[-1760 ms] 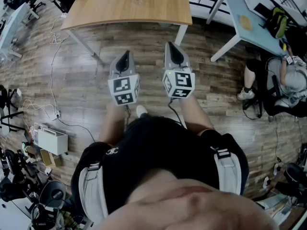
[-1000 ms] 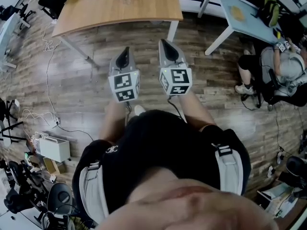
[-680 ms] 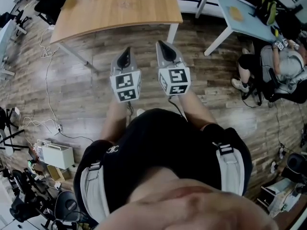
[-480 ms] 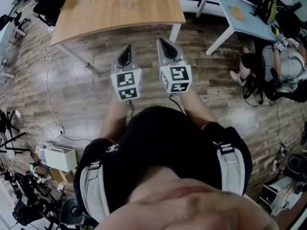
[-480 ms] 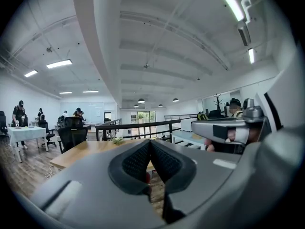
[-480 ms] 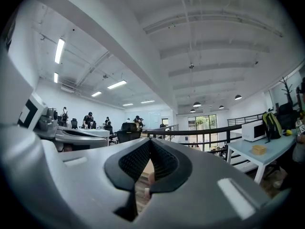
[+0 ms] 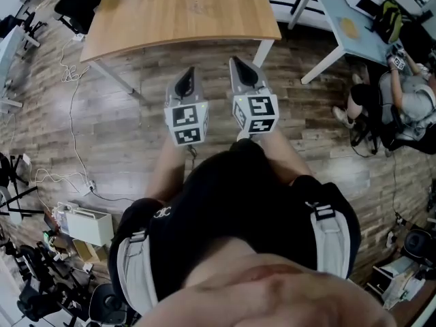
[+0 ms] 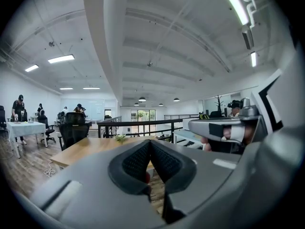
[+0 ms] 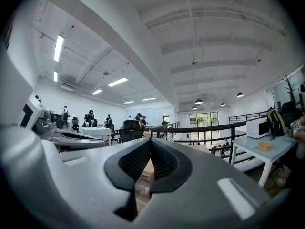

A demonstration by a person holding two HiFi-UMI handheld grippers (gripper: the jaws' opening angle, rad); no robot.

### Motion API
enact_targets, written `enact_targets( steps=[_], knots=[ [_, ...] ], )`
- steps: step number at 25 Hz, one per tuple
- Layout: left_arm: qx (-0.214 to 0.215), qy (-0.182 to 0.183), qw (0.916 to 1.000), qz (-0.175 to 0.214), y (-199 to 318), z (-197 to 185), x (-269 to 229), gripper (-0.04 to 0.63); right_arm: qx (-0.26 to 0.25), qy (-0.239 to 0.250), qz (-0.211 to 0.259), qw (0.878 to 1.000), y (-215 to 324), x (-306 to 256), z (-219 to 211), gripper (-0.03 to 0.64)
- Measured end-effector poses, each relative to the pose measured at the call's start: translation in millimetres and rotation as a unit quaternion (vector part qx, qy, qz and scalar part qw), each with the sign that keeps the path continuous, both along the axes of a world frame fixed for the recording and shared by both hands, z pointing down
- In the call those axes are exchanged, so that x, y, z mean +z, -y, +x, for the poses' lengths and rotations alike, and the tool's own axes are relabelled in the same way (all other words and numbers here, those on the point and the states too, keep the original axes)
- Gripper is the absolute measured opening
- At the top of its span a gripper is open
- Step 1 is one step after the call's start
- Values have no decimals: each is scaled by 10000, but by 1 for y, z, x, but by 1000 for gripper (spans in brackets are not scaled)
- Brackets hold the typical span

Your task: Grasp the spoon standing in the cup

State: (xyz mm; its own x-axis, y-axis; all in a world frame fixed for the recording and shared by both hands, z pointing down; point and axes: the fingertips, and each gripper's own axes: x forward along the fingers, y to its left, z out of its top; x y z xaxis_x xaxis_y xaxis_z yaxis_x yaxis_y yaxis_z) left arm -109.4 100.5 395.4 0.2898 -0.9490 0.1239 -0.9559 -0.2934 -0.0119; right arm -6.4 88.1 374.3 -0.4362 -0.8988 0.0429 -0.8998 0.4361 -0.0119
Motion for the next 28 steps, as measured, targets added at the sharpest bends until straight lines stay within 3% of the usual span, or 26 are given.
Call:
enact_targets(
  steps=[8, 15, 28],
  knots=[
    [-293, -161, 9993, -193, 13, -33, 18, 9, -358, -73, -127, 9993, 21, 8, -34, 0],
    [-492, -14, 9986, -186, 36, -52, 17, 9, -512, 76, -163, 9985, 53, 10, -49, 0],
    [-340, 247, 9990, -140, 144, -20, 17, 9, -294, 339, -288, 9986, 156, 28, -13, 0]
  ],
)
